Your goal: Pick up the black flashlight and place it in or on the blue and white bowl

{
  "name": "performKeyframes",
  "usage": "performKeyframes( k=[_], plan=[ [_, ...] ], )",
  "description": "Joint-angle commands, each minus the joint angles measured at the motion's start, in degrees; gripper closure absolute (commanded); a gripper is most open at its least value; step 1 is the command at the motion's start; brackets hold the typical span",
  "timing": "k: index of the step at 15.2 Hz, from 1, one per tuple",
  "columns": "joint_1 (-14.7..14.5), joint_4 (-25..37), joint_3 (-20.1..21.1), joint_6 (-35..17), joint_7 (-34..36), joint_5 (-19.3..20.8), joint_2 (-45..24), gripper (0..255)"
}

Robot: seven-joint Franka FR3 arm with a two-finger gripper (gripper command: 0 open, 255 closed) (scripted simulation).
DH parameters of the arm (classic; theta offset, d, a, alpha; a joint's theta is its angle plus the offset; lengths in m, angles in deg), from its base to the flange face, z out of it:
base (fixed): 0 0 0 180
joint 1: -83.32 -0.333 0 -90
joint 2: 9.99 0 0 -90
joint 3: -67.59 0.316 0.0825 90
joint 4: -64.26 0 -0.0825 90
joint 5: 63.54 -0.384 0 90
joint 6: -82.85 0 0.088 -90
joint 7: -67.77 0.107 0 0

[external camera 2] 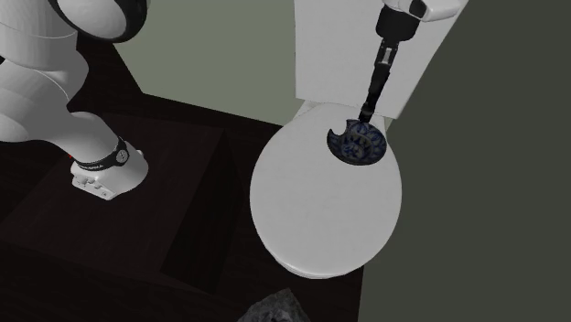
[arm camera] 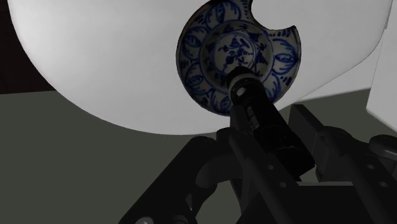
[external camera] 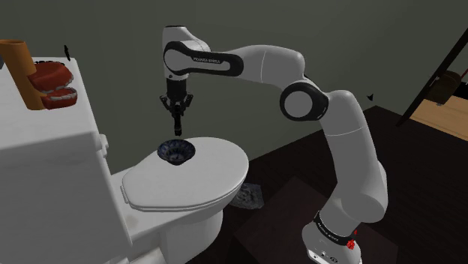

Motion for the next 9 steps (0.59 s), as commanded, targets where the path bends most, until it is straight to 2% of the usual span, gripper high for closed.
performKeyframes(
  k=[1, 9],
  plan=[
    [0.15, -1.61, 0.00, -1.46, 0.13, 0.01, 0.17, 255],
    [0.73, -8.07, -0.06, -7.72, 0.59, 0.14, 0.32, 255]
  ],
)
